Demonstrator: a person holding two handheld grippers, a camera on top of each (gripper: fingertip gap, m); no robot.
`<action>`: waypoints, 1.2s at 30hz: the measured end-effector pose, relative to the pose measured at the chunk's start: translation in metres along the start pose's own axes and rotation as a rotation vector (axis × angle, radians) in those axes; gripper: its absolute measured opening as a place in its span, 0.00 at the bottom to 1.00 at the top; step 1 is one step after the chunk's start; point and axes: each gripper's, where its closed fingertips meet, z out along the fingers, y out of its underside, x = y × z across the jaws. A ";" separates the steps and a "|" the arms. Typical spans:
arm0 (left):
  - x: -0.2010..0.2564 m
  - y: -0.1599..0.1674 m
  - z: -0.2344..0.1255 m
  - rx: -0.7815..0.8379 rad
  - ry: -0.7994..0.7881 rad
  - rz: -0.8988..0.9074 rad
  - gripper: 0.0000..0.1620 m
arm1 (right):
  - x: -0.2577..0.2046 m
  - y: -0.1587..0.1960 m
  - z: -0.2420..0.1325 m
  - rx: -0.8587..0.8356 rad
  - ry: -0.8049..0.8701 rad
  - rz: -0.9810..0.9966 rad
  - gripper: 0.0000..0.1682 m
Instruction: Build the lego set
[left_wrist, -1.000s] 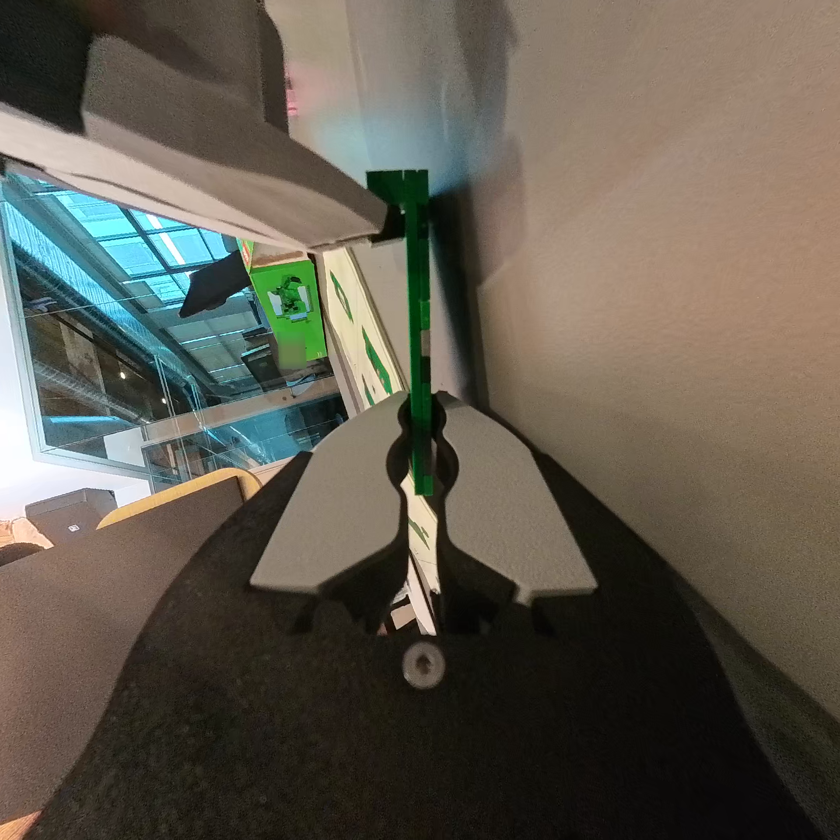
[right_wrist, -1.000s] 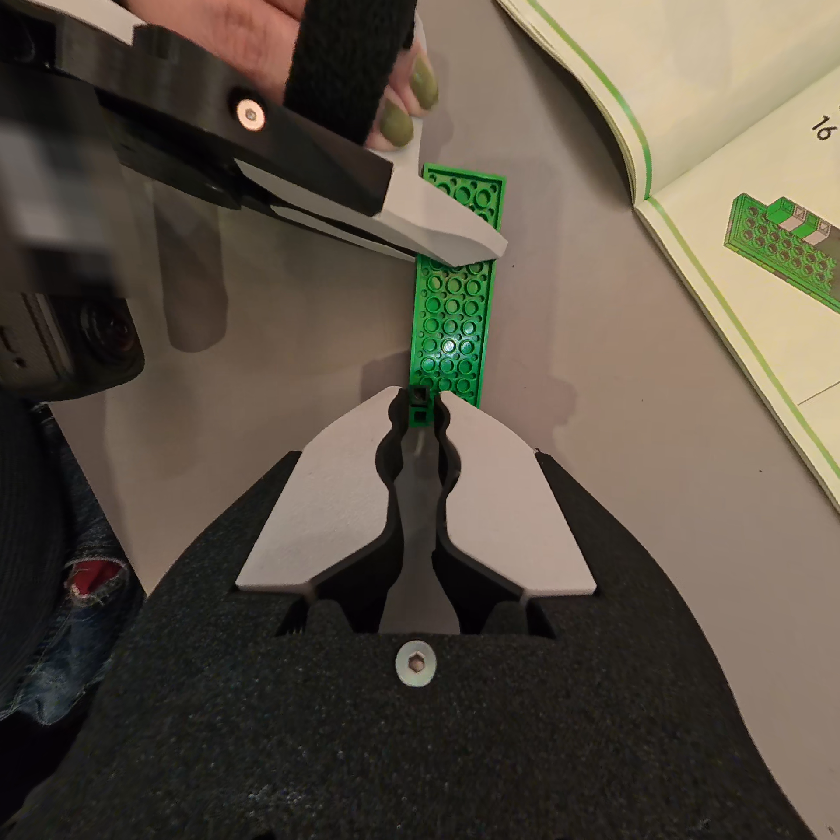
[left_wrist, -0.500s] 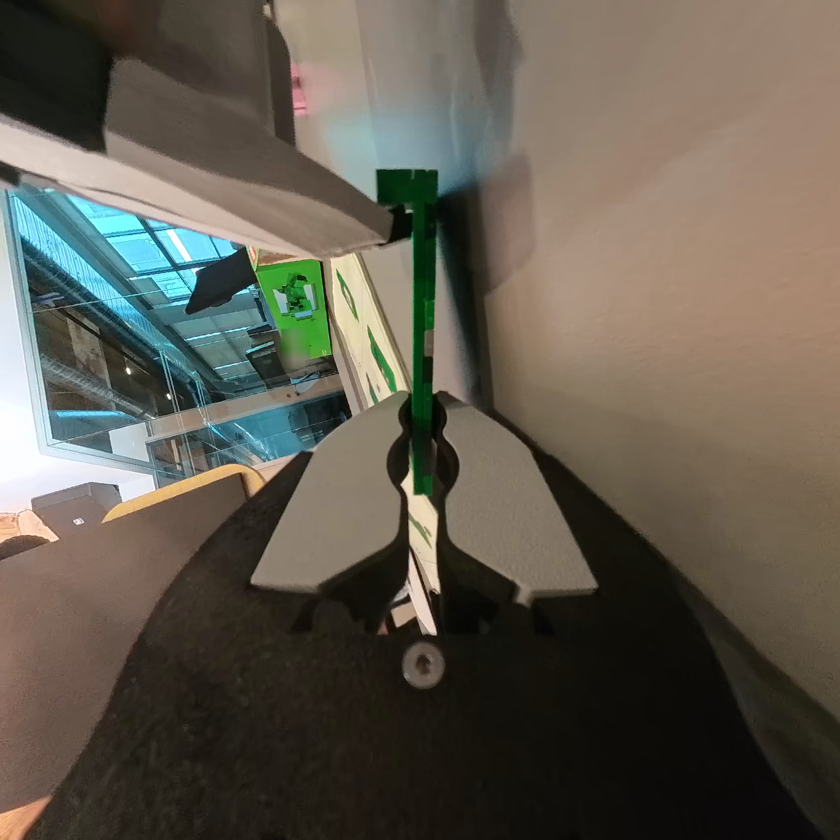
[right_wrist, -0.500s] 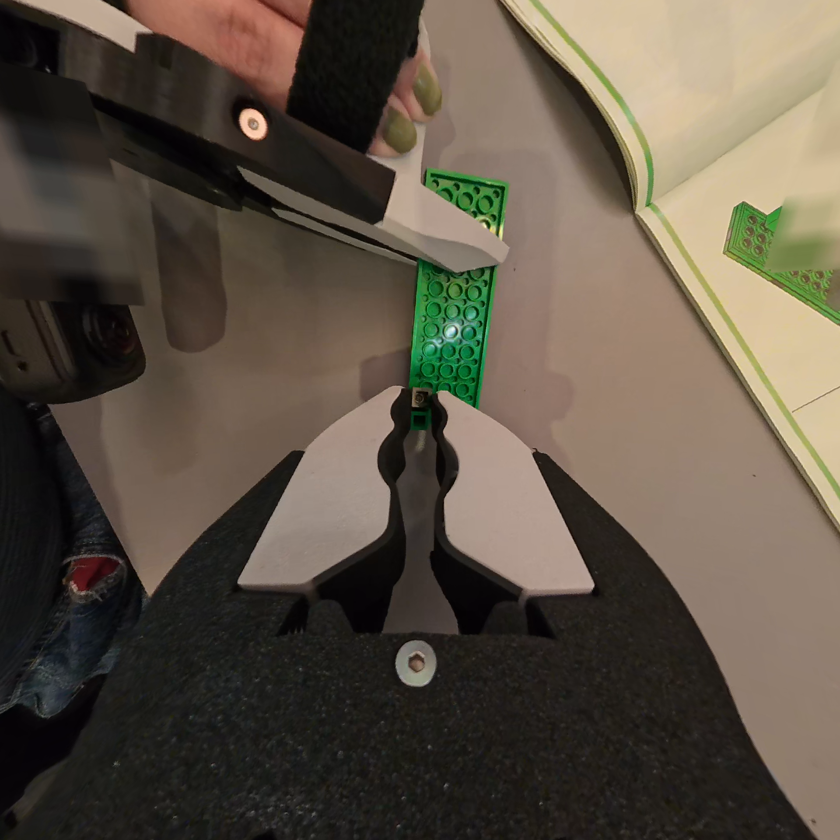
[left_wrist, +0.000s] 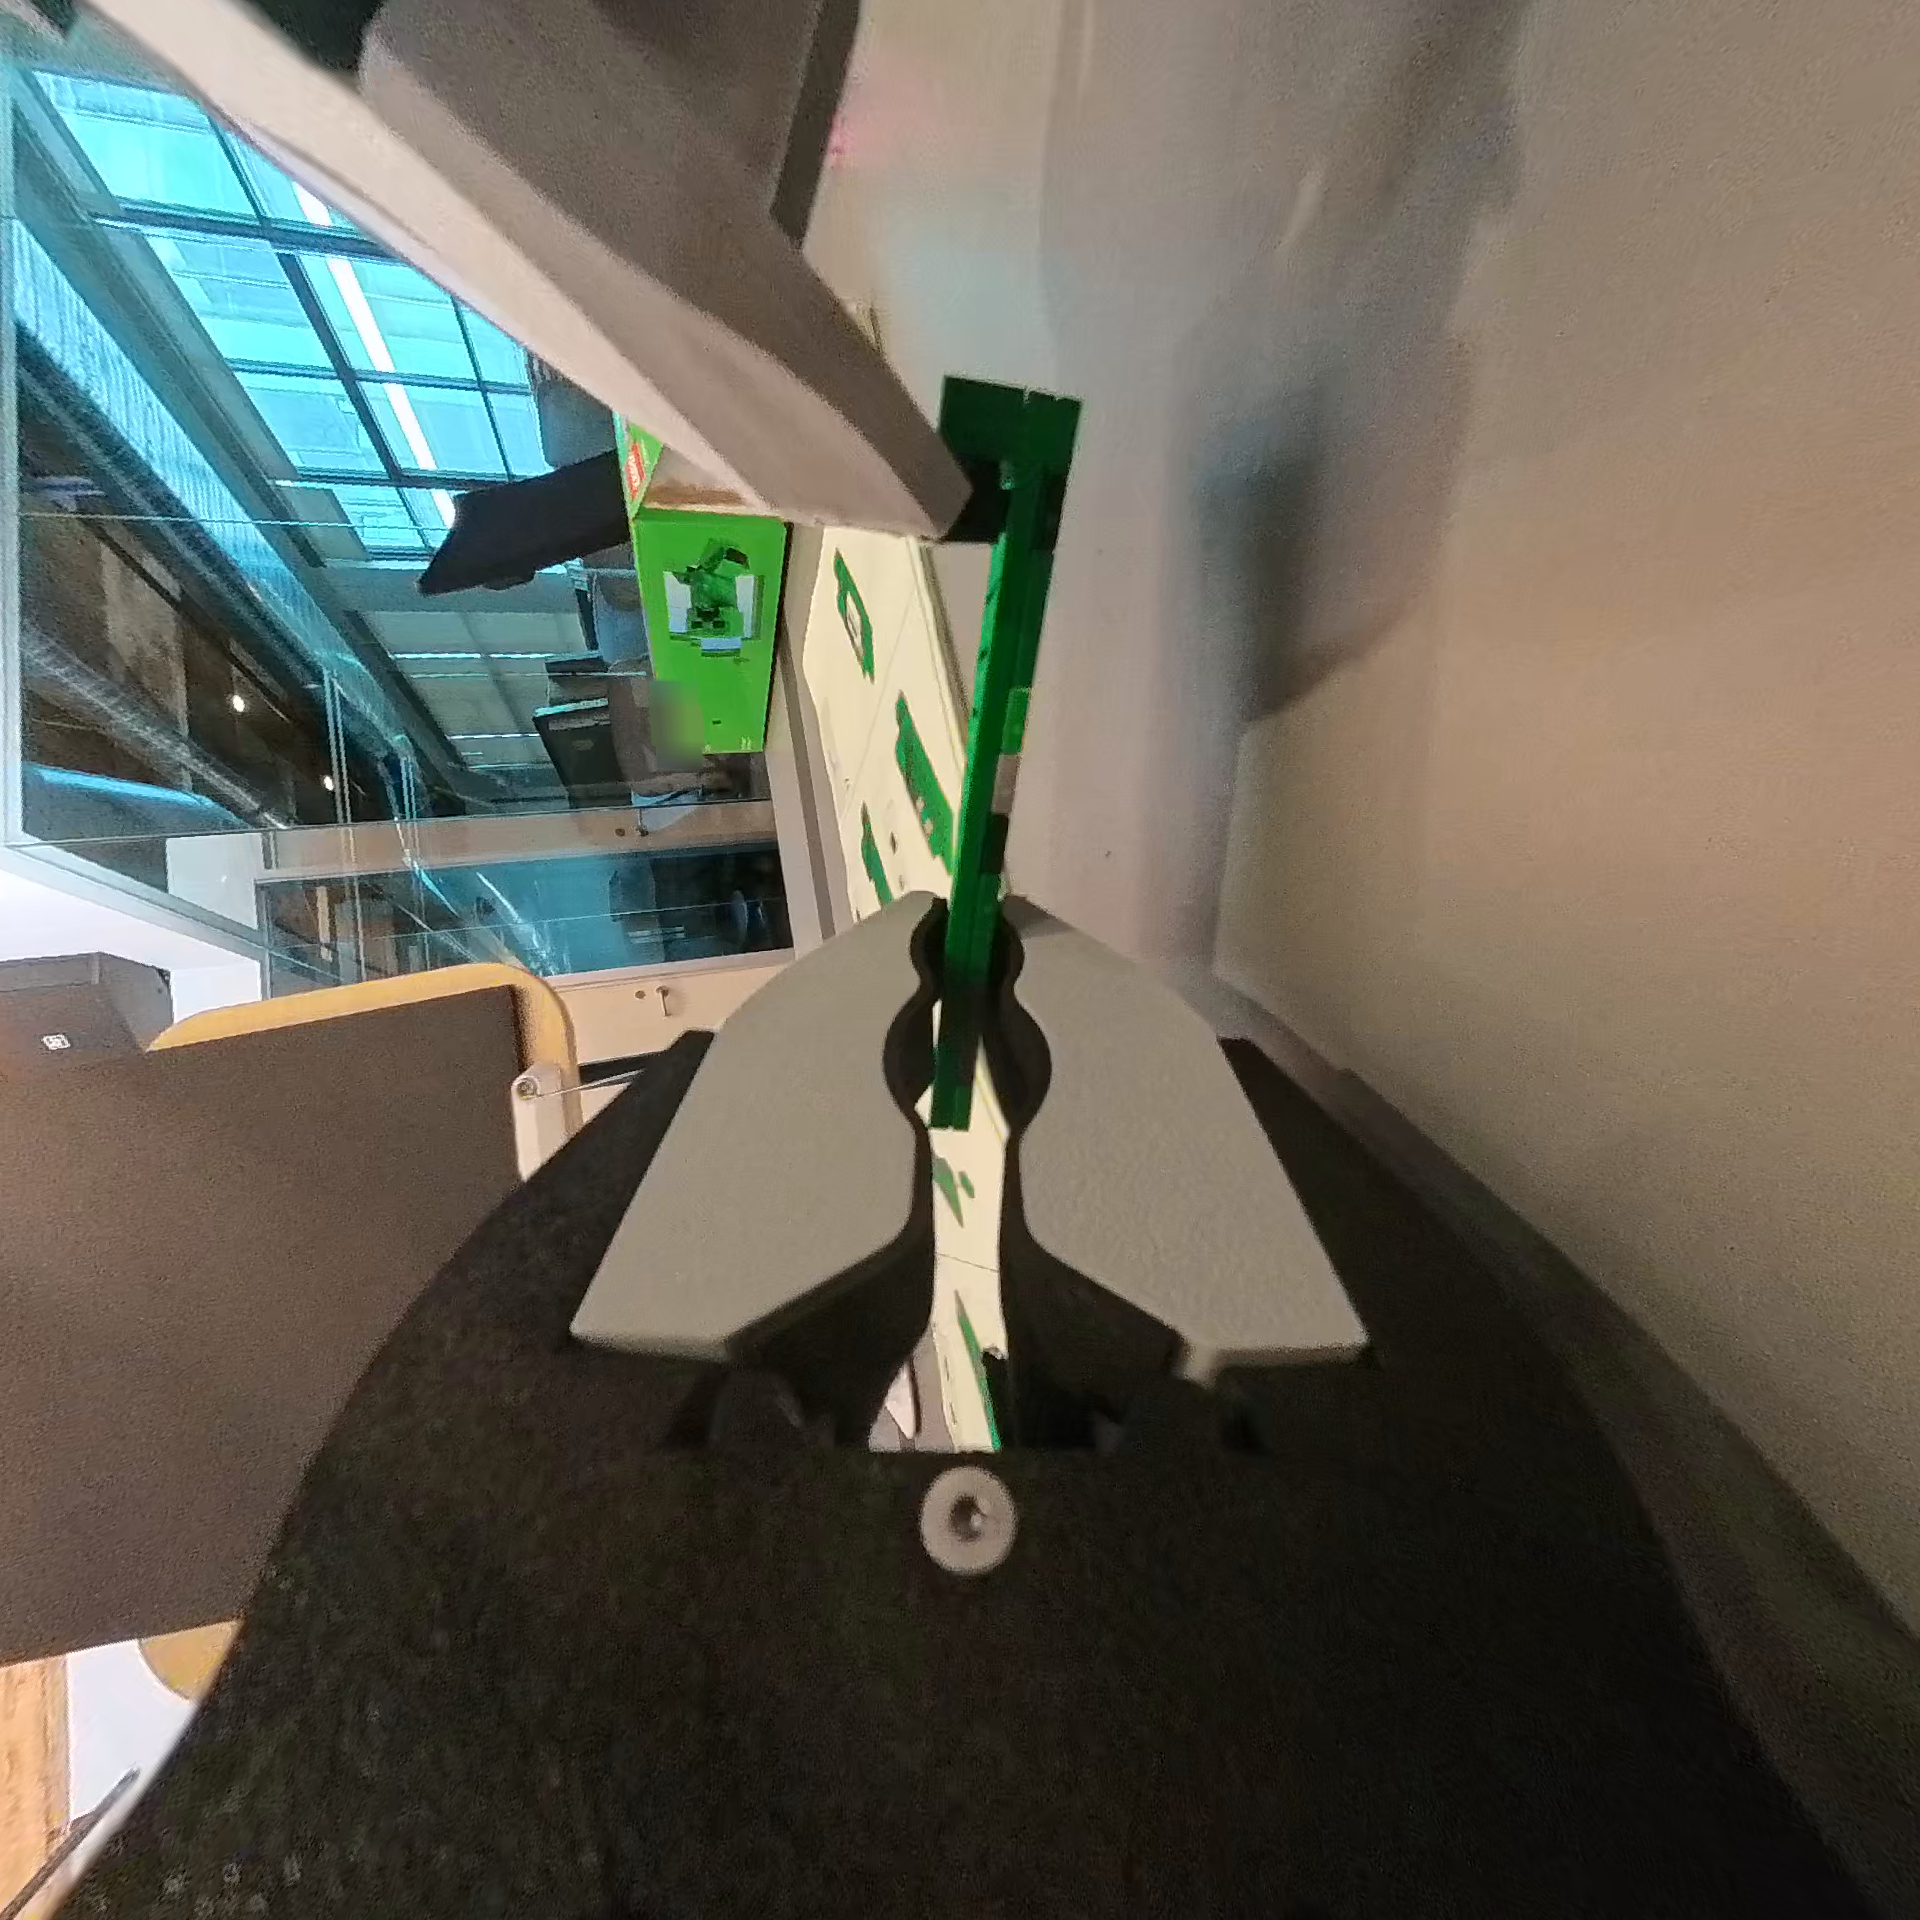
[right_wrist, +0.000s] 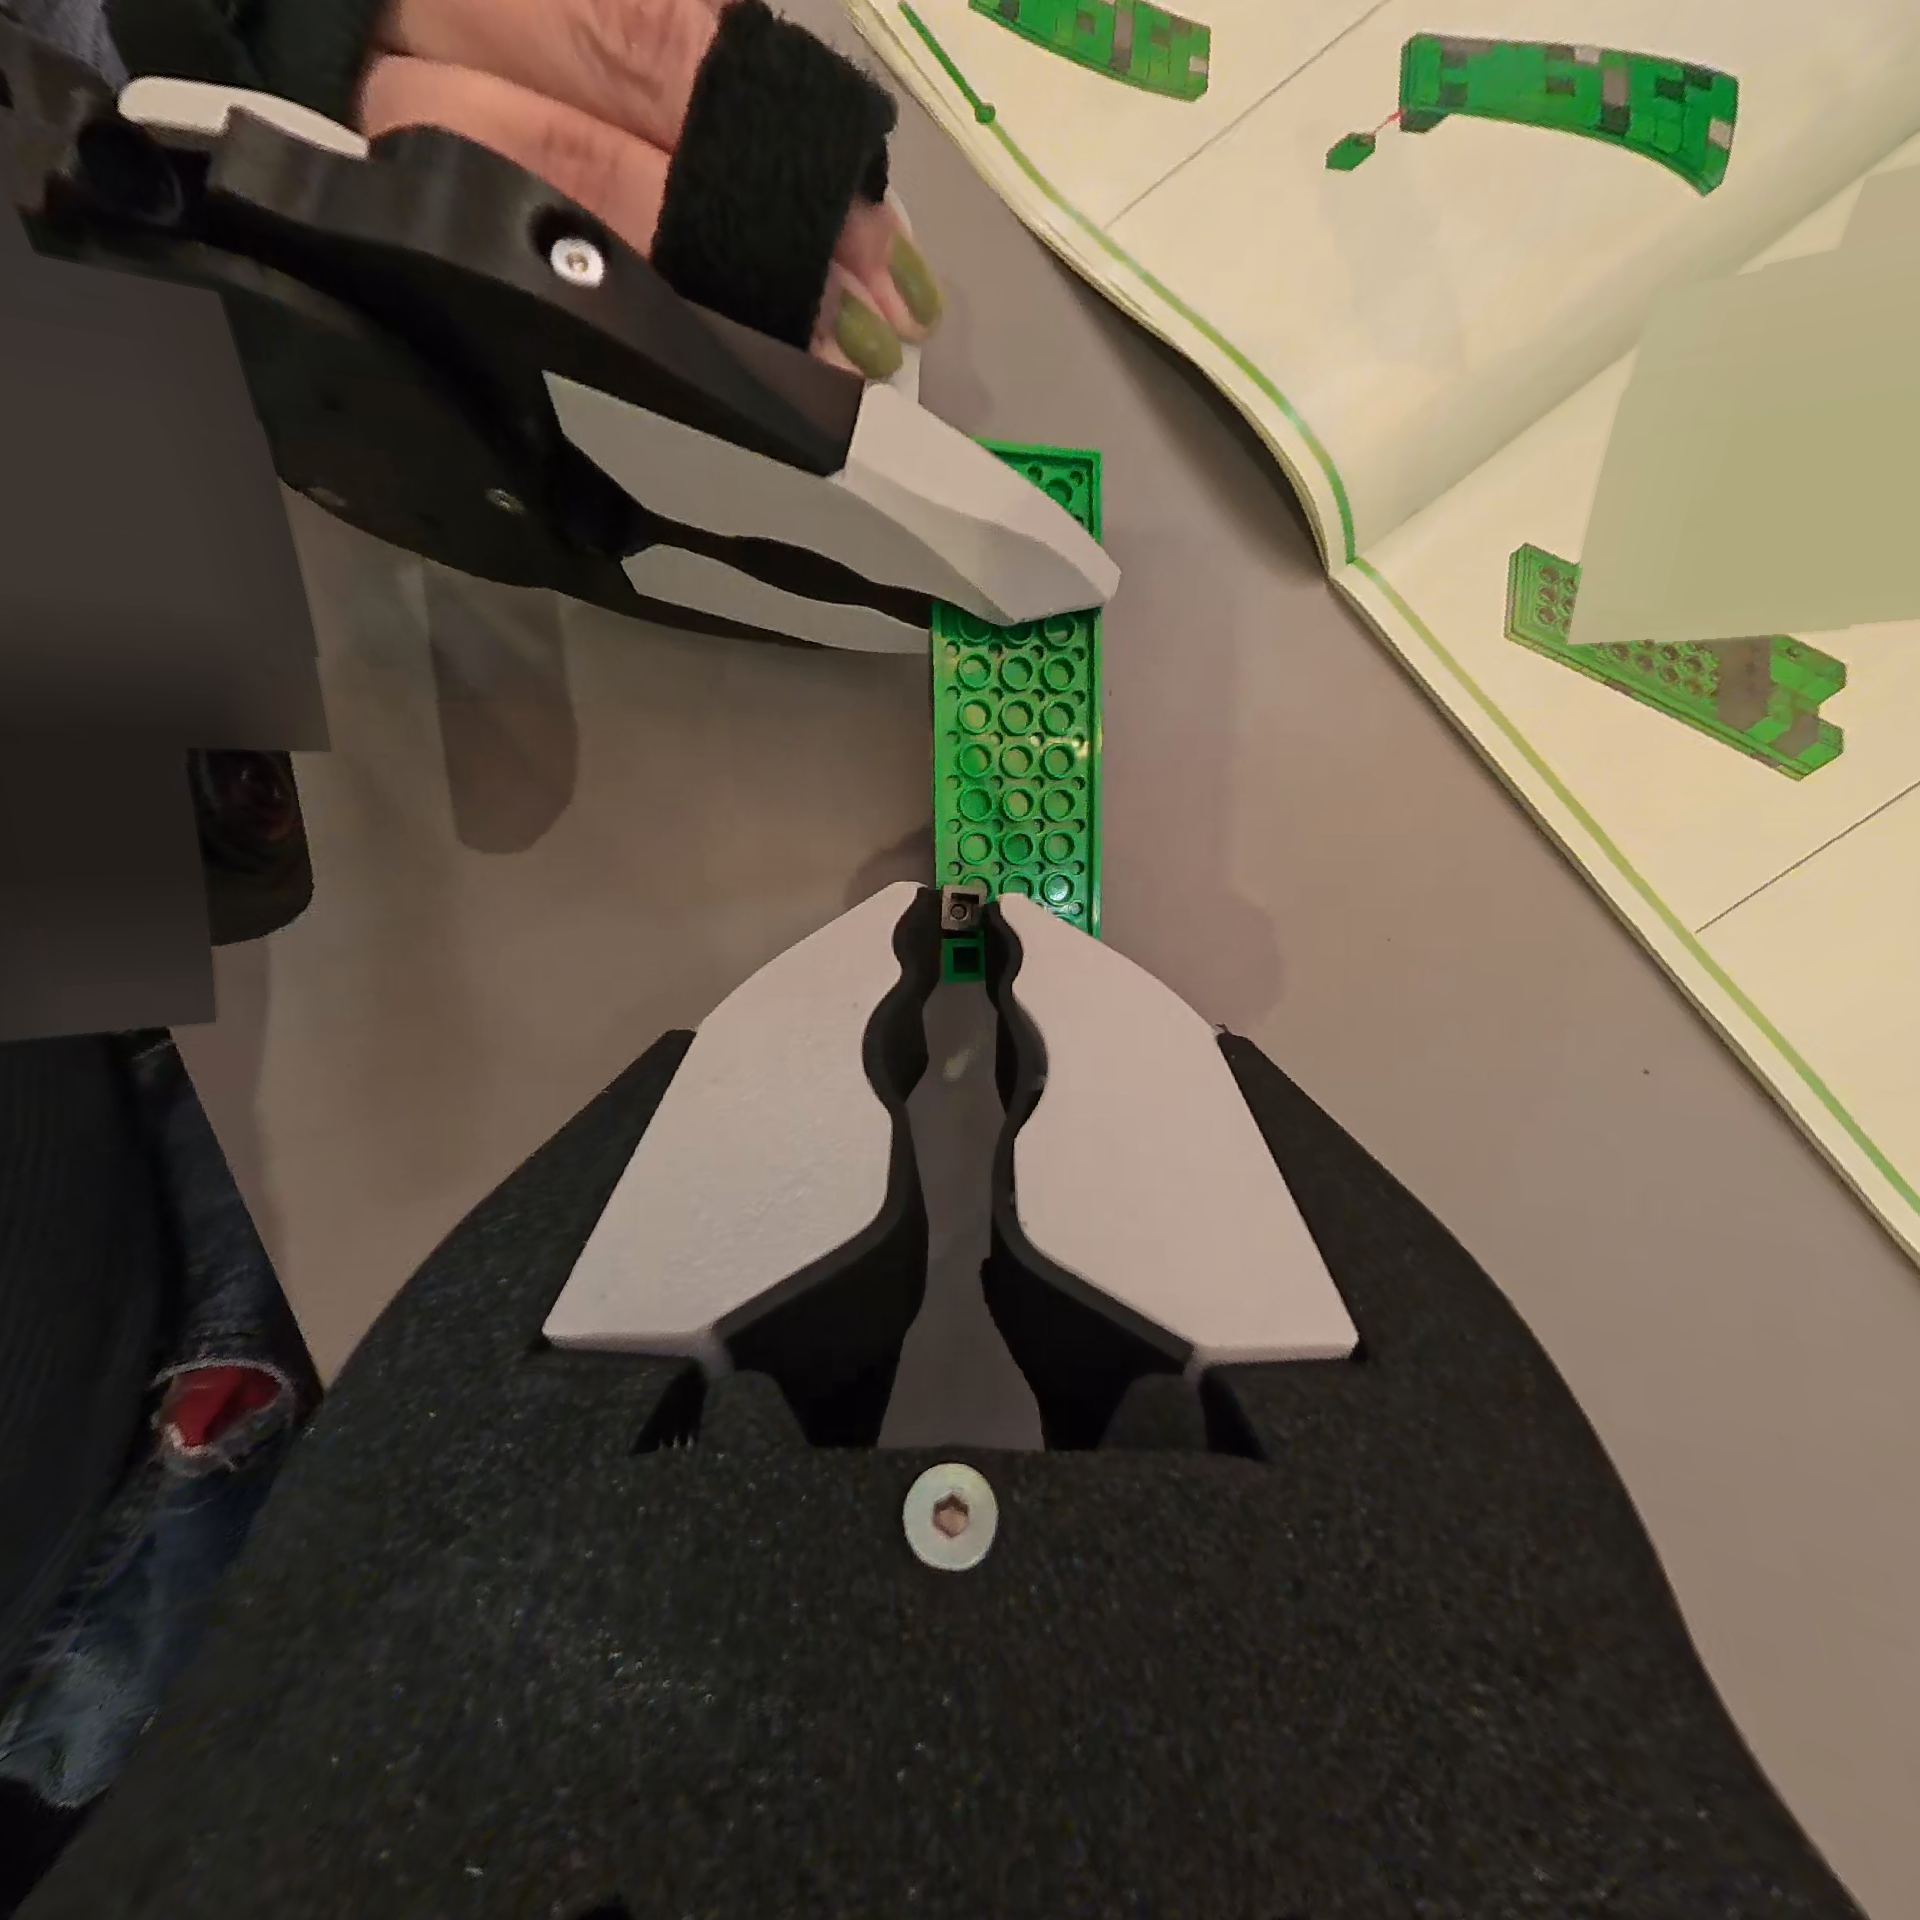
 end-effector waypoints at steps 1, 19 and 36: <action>-0.001 0.000 0.000 0.001 -0.006 0.000 0.04 | 0.000 -0.001 -0.001 0.000 0.006 -0.008 0.05; -0.003 -0.007 -0.001 0.015 -0.048 0.096 0.03 | -0.005 0.001 -0.003 -0.046 0.021 -0.033 0.05; 0.000 -0.007 0.000 0.014 -0.031 0.109 0.04 | -0.005 0.004 -0.004 -0.059 0.015 -0.023 0.05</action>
